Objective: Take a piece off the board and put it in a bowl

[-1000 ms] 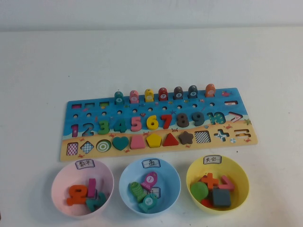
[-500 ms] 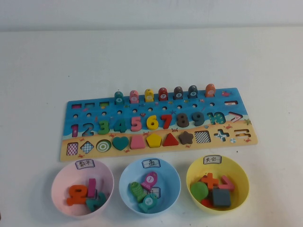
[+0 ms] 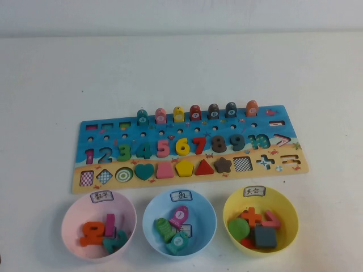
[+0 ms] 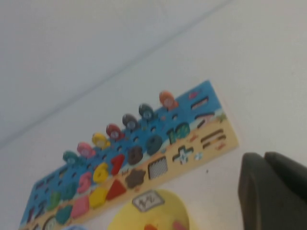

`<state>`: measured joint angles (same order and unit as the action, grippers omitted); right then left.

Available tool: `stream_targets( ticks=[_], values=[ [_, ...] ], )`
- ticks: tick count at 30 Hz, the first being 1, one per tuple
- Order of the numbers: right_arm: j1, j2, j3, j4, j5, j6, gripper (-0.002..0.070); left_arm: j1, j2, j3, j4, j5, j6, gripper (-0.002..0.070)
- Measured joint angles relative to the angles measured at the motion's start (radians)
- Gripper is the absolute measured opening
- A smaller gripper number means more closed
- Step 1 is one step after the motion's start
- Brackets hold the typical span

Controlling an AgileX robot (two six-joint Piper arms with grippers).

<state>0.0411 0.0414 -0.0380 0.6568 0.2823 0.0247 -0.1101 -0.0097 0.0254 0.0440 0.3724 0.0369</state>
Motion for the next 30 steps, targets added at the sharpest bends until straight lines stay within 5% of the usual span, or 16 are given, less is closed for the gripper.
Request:
stream_targets(
  ticks=[21,30],
  values=[
    [0.003,0.935,-0.668,-0.176,0.558,-0.094,-0.0017,0.0,0.0,0.0,0.0,0.0,0.0,-0.0004],
    [0.18,1.298,-0.914,-0.224,0.581,-0.097,-0.0017,0.0,0.0,0.0,0.0,0.0,0.0,-0.0004]
  ],
)
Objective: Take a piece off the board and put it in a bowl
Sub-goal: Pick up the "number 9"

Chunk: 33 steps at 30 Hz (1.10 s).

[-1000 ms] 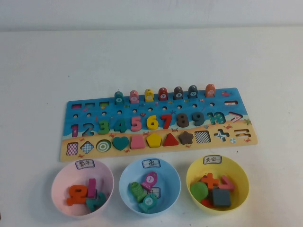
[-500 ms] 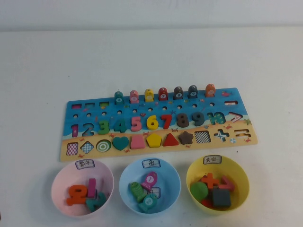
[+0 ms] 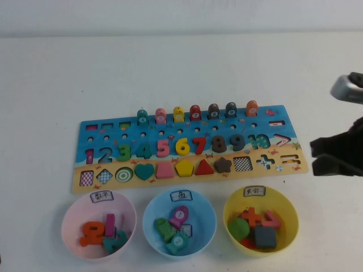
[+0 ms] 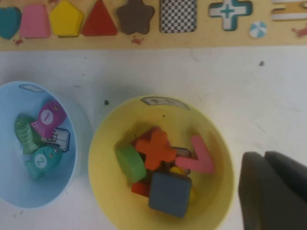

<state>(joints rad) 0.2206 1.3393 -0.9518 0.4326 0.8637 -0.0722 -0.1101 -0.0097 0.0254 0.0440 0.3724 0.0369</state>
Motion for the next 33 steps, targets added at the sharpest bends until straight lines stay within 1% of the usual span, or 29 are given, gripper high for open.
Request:
stream_targets(
  ticks=[4,10,16,19,21,23,29,31,33],
  values=[
    [0.062,0.126,-0.121,-0.035,0.043,0.015,-0.0017,0.0,0.0,0.0,0.0,0.0,0.0,-0.0004],
    [0.114,0.293,-0.307,-0.149,0.091,0.096,-0.0017,0.0,0.0,0.0,0.0,0.0,0.0,-0.0004],
    [0.16,0.454,-0.514,-0.172,0.17,0.121,-0.0017,0.0,0.0,0.0,0.0,0.0,0.0,-0.0004],
    [0.182,0.535,-0.623,-0.191,0.213,0.131,-0.0002,0.0,0.0,0.0,0.0,0.0,0.0,-0.0004],
    [0.193,0.589,-0.694,-0.216,0.257,0.161,0.0022,0.0,0.0,0.0,0.0,0.0,0.0,-0.0004],
    [0.203,0.648,-0.761,-0.242,0.302,0.19,0.0063,0.0,0.0,0.0,0.0,0.0,0.0,-0.0004],
    [0.219,0.799,-0.94,-0.277,0.351,0.236,0.0253,0.0,0.0,0.0,0.0,0.0,0.0,-0.0004],
    [0.221,0.837,-0.985,-0.292,0.355,0.263,0.0288,0.0,0.0,0.0,0.0,0.0,0.0,-0.0004],
    [0.221,0.877,-1.031,-0.312,0.359,0.286,0.0304,0.0,0.0,0.0,0.0,0.0,0.0,-0.0004]
  ],
)
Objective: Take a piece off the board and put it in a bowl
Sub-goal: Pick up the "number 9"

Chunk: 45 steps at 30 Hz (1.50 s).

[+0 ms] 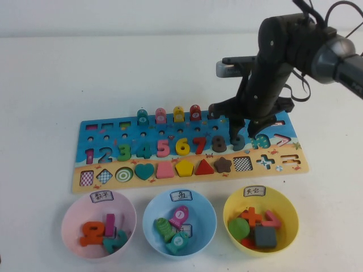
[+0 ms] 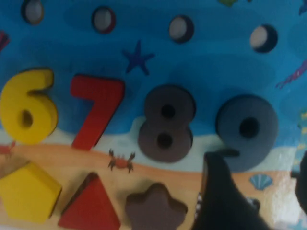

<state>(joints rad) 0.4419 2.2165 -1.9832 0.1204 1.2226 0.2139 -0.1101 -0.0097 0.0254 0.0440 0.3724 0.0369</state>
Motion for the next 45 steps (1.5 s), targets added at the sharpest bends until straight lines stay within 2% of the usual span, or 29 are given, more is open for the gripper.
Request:
stream_targets(
  ticks=[9,45],
  values=[
    [0.0,0.114,-0.138,-0.029,0.004,0.04,0.0319,0.0,0.0,0.0,0.0,0.0,0.0,-0.0004],
    [0.0,0.15,-0.154,-0.037,0.006,0.042,0.032,0.0,0.0,0.0,0.001,0.0,0.0,-0.0004]
  ],
)
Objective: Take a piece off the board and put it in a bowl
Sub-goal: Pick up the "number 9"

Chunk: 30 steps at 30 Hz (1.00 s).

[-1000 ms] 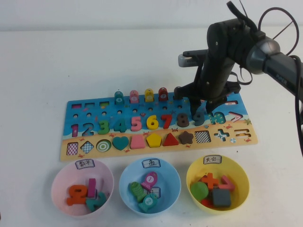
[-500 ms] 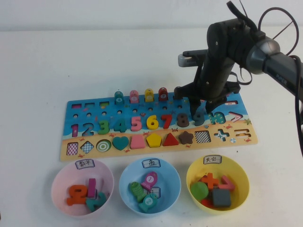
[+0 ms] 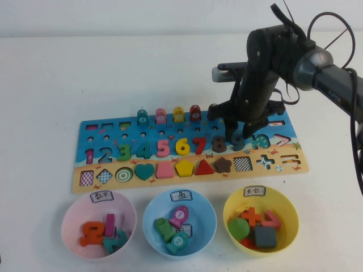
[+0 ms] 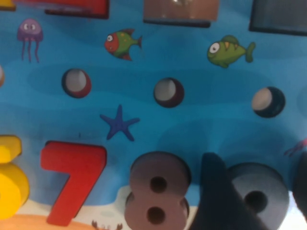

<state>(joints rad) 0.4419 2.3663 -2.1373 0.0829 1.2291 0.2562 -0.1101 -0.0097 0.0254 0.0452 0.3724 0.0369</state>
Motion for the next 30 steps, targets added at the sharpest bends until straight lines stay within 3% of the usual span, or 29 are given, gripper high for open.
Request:
stream_targets(
  ticks=[30],
  values=[
    [0.0,-0.092,0.077,0.027,0.0,0.005,0.0323,0.0,0.0,0.0,0.0,0.0,0.0,-0.0004]
  ],
)
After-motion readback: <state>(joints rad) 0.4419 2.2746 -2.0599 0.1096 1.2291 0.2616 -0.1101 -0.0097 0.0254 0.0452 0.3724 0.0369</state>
